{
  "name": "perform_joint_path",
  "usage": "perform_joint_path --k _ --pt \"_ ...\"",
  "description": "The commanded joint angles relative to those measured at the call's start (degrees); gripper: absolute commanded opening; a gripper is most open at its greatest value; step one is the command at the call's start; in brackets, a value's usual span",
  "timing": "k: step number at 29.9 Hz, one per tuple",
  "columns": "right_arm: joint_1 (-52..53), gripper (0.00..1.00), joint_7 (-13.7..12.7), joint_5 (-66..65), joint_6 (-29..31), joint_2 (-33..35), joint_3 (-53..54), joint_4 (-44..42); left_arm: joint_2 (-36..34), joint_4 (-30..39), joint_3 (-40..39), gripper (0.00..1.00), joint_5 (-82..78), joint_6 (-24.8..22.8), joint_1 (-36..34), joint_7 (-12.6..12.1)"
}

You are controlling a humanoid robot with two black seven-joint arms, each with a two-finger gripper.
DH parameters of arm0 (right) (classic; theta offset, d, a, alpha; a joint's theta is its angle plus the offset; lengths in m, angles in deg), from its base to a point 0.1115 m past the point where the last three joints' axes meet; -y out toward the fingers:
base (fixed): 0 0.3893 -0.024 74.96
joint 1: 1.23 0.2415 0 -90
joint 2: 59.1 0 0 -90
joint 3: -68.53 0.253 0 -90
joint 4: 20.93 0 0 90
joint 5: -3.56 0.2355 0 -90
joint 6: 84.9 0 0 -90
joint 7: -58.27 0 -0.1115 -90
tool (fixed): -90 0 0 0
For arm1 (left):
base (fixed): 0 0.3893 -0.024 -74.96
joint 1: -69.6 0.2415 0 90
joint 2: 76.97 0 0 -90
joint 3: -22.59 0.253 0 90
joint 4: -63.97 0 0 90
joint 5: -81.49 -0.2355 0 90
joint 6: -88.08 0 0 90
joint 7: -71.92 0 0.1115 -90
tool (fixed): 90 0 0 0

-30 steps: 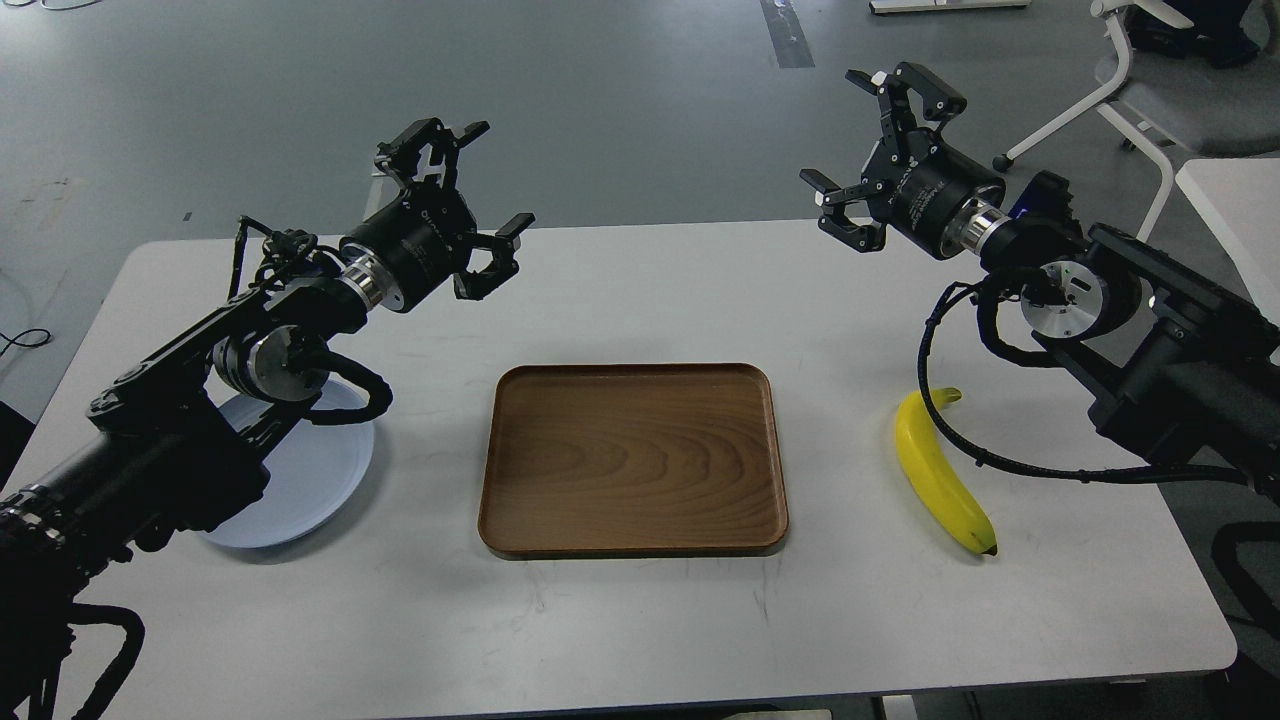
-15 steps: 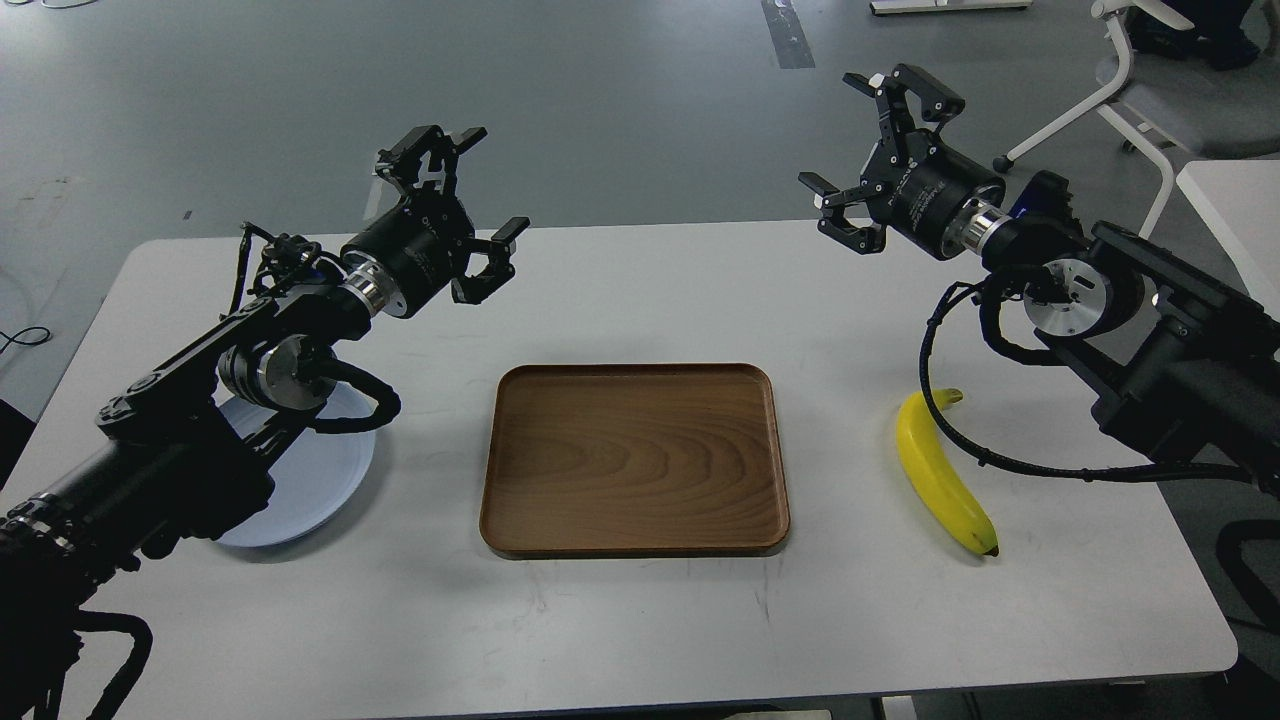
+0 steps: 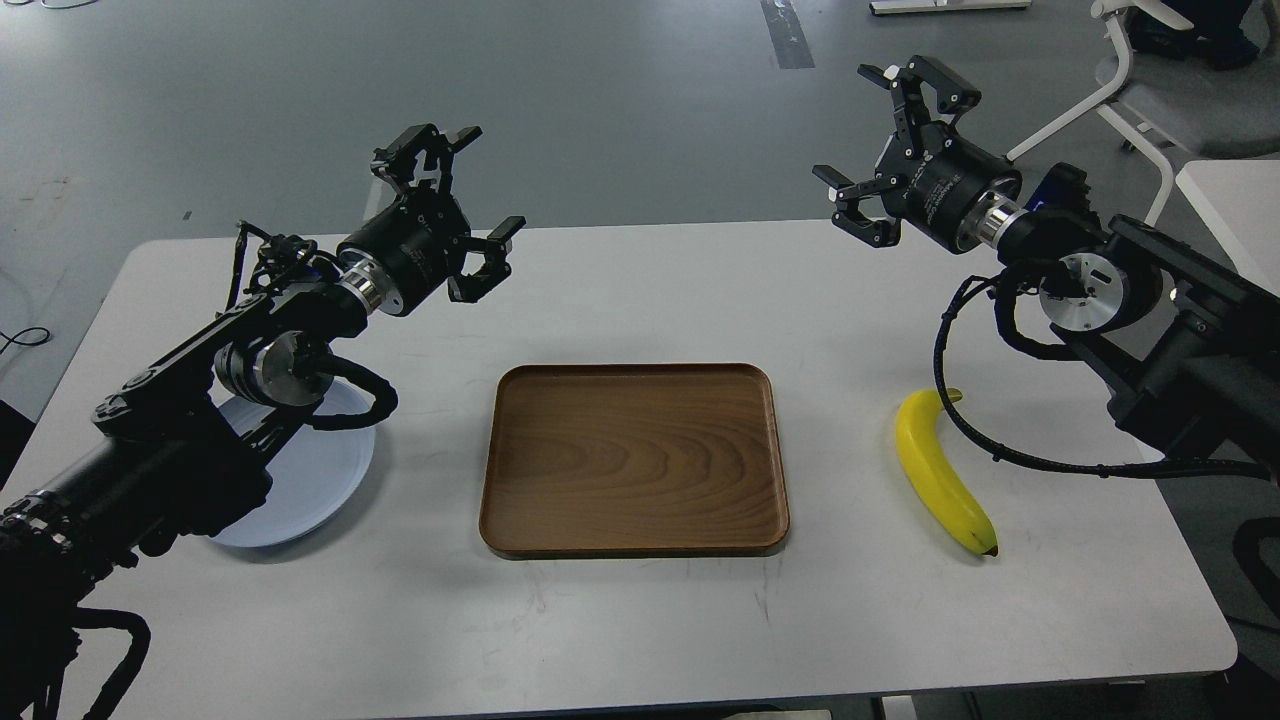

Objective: Place banana on plate with both arms

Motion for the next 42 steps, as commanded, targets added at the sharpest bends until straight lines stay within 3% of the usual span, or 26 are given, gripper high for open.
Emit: perform_joint_path --k 1,6,11,33,36,39,40,42 --pt "0.1 1.0 0.1 -0.1 0.0 0.0 0.0 0.0 0.1 -0.2 0.0 0.98 0.2 0.3 0.0 -0.3" --pt "0.0 1.0 0.1 -0.3 0.0 0.0 -0.1 0.1 0.2 -0.2 0.0 0.98 0.2 2.5 -0.1 -0.5" --pt "0.0 1.0 0.1 -0.5 0.1 0.0 -0.2 0.1 0.2 -0.2 0.2 0.98 0.2 2.3 -0.4 -2.0" --pt "-0.5 1.0 0.5 -1.6 0.1 0.7 -0.7 0.9 -0.6 -0.9 1.1 0.98 -1.0 2.6 -1.8 -3.5" --pt "-0.6 1.0 0.6 -2.6 0.1 1.2 -0.7 0.9 -1.5 -0.9 1.1 0.98 -7.0 3.2 -3.2 -1.3" --pt "-0.6 1.0 0.6 -3.2 0.1 1.4 -0.7 0.9 -3.4 -0.4 1.1 0.98 -19.7 7.2 -4.1 6.2" --pt "-0.6 1.0 0.6 -3.2 0.1 1.5 -0.7 1.0 -4.1 -0.1 1.1 0.98 -27.0 9.8 -4.2 9.9" --pt "-0.7 1.0 0.6 -3.2 0.1 1.9 -0.7 1.0 -6.0 0.2 1.2 0.98 -37.9 12.7 -4.7 12.1"
